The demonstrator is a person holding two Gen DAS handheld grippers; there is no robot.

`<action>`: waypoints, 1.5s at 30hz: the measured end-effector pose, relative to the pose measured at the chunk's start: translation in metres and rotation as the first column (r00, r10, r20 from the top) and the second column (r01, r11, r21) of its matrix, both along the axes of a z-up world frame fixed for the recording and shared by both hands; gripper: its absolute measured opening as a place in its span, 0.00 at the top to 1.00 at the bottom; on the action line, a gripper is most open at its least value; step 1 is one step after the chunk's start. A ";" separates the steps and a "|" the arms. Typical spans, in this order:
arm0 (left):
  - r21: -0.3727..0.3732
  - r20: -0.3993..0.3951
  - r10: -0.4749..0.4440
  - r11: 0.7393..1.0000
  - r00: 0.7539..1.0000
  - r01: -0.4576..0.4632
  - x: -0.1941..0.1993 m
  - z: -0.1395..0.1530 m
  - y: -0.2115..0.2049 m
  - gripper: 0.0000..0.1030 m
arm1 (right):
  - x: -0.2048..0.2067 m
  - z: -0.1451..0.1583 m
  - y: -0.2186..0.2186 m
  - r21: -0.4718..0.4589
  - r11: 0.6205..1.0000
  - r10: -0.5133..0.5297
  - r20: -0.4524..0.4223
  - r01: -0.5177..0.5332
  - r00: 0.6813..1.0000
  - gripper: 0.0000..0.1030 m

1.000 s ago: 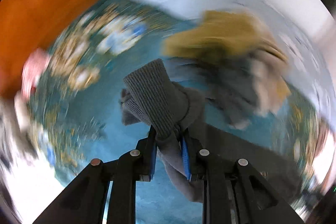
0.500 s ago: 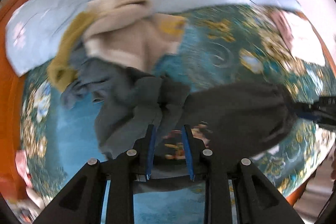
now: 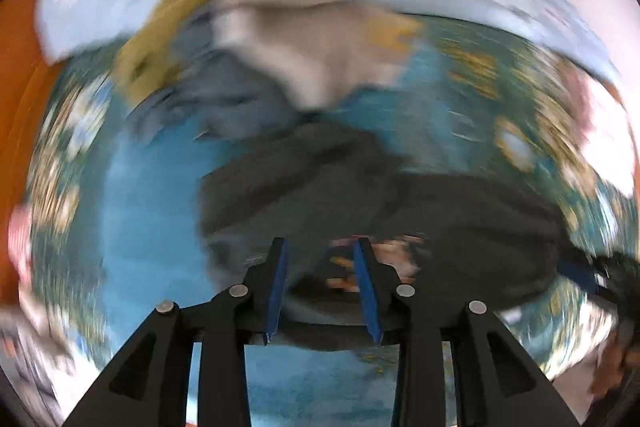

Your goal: Fold clothes

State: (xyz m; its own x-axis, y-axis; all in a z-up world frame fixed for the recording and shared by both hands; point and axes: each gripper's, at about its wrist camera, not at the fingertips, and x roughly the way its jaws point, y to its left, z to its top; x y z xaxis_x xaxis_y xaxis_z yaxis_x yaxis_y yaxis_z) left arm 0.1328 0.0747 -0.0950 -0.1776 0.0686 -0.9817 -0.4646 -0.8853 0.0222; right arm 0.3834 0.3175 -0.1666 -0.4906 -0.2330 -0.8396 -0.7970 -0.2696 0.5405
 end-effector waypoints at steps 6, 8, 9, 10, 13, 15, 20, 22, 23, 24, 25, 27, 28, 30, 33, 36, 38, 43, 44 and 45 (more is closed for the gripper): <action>-0.031 0.016 0.271 0.962 0.962 -0.271 -0.043 -0.004 -0.079 0.66 | -0.105 -0.008 -0.036 -0.045 0.979 0.191 -0.097 -0.196 0.977 0.35; -0.043 0.029 0.322 0.946 0.946 -0.320 -0.048 -0.008 -0.100 0.65 | -0.141 -0.013 -0.050 -0.047 0.964 0.255 -0.105 -0.261 0.961 0.35; -0.053 0.037 0.347 0.937 0.937 -0.345 -0.051 -0.010 -0.113 0.65 | -0.154 -0.017 -0.055 -0.047 0.958 0.279 -0.100 -0.284 0.955 0.34; -0.061 0.044 0.366 0.930 0.929 -0.363 -0.052 -0.012 -0.123 0.65 | -0.167 -0.021 -0.060 -0.048 0.953 0.295 -0.092 -0.300 0.951 0.33; -0.079 0.063 0.419 0.907 0.906 -0.414 -0.056 -0.017 -0.151 0.64 | -0.198 -0.042 -0.069 -0.078 0.946 0.311 -0.058 -0.315 0.949 0.21; -0.092 0.074 0.456 0.889 0.887 -0.449 -0.056 -0.020 -0.171 0.61 | -0.211 -0.058 -0.071 -0.100 0.946 0.307 -0.020 -0.307 0.952 0.21; -0.118 0.087 0.520 0.852 0.849 -0.510 -0.058 -0.028 -0.203 0.61 | -0.234 -0.081 -0.078 -0.124 0.953 0.281 0.019 -0.277 0.960 0.20; -0.131 0.103 0.539 0.840 0.836 -0.526 -0.058 -0.034 -0.211 0.60 | -0.245 -0.079 -0.088 -0.109 0.946 0.310 0.023 -0.306 0.950 0.20; -0.133 0.111 0.545 0.837 0.831 -0.531 -0.059 -0.036 -0.212 0.61 | -0.250 -0.078 -0.094 -0.093 0.940 0.333 0.035 -0.329 0.942 0.20; -0.134 0.120 0.548 0.835 0.828 -0.534 -0.060 -0.037 -0.213 0.60 | -0.254 -0.076 -0.100 -0.069 0.932 0.360 0.058 -0.356 0.931 0.22; -0.132 0.124 0.545 0.837 0.829 -0.531 -0.061 -0.038 -0.212 0.60 | -0.258 -0.073 -0.107 -0.047 0.922 0.386 0.082 -0.383 0.919 0.31; -0.125 0.128 0.533 0.845 0.837 -0.519 -0.063 -0.038 -0.208 0.60 | -0.260 -0.069 -0.116 -0.014 0.910 0.414 0.118 -0.415 0.903 0.52; -0.121 0.130 0.523 0.852 0.843 -0.510 -0.065 -0.039 -0.205 0.60 | -0.258 -0.067 -0.118 -0.016 0.911 0.412 0.109 -0.412 0.905 0.59; -0.114 0.133 0.498 0.867 0.857 -0.486 -0.068 -0.040 -0.196 0.60 | -0.253 -0.062 -0.120 -0.021 0.914 0.406 0.090 -0.405 0.910 0.67; -0.100 0.139 0.469 0.883 0.872 -0.459 -0.073 -0.040 -0.184 0.60 | -0.234 -0.044 -0.124 -0.028 0.928 0.371 0.012 -0.371 0.929 0.69; -0.086 0.145 0.431 0.902 0.891 -0.422 -0.074 -0.041 -0.169 0.60 | -0.193 -0.021 -0.122 -0.038 0.959 0.278 -0.084 -0.282 0.957 0.69; -0.082 0.152 0.402 0.915 0.903 -0.394 -0.073 -0.042 -0.159 0.60 | -0.161 -0.015 -0.121 -0.051 0.974 0.214 -0.104 -0.221 0.971 0.70; -0.088 0.179 0.335 0.942 0.925 -0.324 -0.066 -0.051 -0.130 0.60 | -0.101 -0.056 -0.108 -0.127 0.988 0.087 0.014 -0.084 0.996 0.70; -0.088 0.182 0.314 0.949 0.932 -0.302 -0.063 -0.052 -0.123 0.60 | -0.097 -0.067 -0.106 -0.132 0.989 0.068 0.035 -0.063 0.997 0.70; -0.089 0.185 0.292 0.956 0.938 -0.280 -0.061 -0.053 -0.116 0.60 | -0.093 -0.077 -0.104 -0.134 0.990 0.054 0.056 -0.046 0.997 0.69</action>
